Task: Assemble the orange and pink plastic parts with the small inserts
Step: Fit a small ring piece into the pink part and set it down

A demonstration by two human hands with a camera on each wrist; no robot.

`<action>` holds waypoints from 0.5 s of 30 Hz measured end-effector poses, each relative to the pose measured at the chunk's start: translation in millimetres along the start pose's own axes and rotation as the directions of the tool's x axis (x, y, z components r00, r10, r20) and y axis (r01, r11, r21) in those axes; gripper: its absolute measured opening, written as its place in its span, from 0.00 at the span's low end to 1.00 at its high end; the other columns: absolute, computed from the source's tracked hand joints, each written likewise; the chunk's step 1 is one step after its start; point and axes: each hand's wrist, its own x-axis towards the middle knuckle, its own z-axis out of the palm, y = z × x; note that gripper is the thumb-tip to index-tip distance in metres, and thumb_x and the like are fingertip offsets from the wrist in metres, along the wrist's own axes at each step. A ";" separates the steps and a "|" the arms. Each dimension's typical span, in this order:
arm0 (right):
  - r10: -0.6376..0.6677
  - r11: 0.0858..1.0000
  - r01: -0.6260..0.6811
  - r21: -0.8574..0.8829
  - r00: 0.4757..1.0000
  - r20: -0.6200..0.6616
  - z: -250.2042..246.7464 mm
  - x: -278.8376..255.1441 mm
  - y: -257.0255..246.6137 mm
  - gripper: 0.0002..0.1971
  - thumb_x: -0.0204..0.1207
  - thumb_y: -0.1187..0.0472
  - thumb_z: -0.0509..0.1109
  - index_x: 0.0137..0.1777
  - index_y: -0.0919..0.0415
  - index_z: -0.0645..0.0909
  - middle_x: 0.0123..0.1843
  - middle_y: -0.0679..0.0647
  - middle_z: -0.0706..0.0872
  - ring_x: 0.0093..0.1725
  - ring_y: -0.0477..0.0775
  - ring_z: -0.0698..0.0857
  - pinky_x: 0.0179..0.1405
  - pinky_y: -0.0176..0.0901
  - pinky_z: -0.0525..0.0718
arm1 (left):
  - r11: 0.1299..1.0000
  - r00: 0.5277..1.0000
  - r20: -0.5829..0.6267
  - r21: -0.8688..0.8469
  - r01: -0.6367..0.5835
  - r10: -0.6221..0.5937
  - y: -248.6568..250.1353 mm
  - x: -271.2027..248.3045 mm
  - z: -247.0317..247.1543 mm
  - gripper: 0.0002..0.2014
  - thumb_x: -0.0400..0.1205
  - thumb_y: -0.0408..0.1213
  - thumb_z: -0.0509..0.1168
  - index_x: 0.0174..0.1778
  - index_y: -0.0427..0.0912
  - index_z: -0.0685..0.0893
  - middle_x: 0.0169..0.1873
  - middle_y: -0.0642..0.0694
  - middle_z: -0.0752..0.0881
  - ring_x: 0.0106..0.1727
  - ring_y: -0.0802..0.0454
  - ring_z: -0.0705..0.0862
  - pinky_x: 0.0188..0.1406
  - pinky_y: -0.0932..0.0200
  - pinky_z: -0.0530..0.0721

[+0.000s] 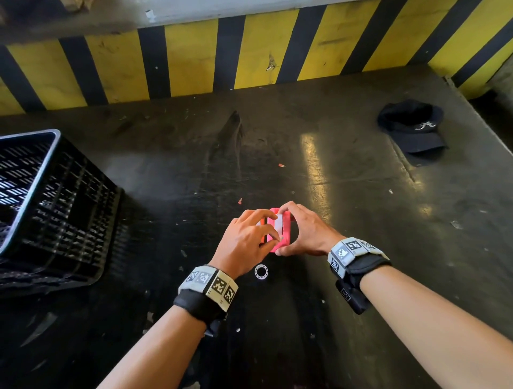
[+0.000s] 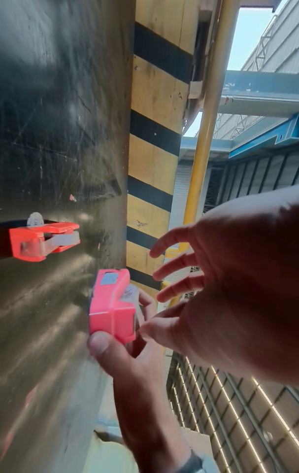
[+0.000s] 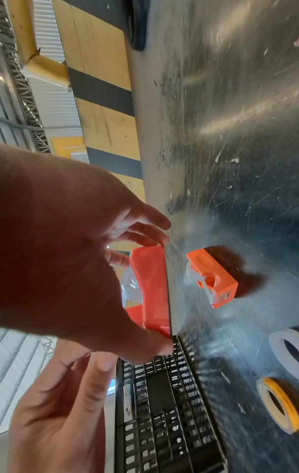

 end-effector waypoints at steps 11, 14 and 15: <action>0.005 1.000 -0.005 0.024 1.000 -0.003 5.1 2.0 1.4 0.44 0.52 0.39 0.90 0.65 0.41 0.68 0.62 0.48 0.80 0.62 0.53 0.82 0.57 0.46 0.81 | 0.990 0.998 0.040 0.132 0.043 -0.048 3.2 -7.7 10.4 0.07 0.79 0.50 0.75 0.52 0.59 0.96 0.79 0.50 0.79 0.79 0.43 0.73 0.66 0.38 0.83; 0.005 1.000 -0.004 0.030 1.000 -0.022 2.2 2.7 5.6 0.45 0.52 0.41 0.91 0.65 0.42 0.68 0.62 0.49 0.79 0.62 0.53 0.81 0.58 0.48 0.81 | 0.991 0.993 0.089 0.121 0.064 -0.075 3.6 -7.9 15.0 0.11 0.81 0.43 0.73 0.56 0.61 0.94 0.83 0.49 0.73 0.84 0.42 0.67 0.71 0.37 0.78; 0.005 1.000 -0.004 0.025 1.000 -0.013 1.7 2.3 6.8 0.46 0.51 0.41 0.90 0.66 0.42 0.67 0.63 0.50 0.79 0.63 0.53 0.81 0.59 0.50 0.82 | 0.994 0.992 0.101 0.090 0.066 -0.075 3.0 -8.0 15.8 0.13 0.81 0.39 0.73 0.56 0.61 0.94 0.84 0.49 0.73 0.85 0.41 0.67 0.71 0.37 0.78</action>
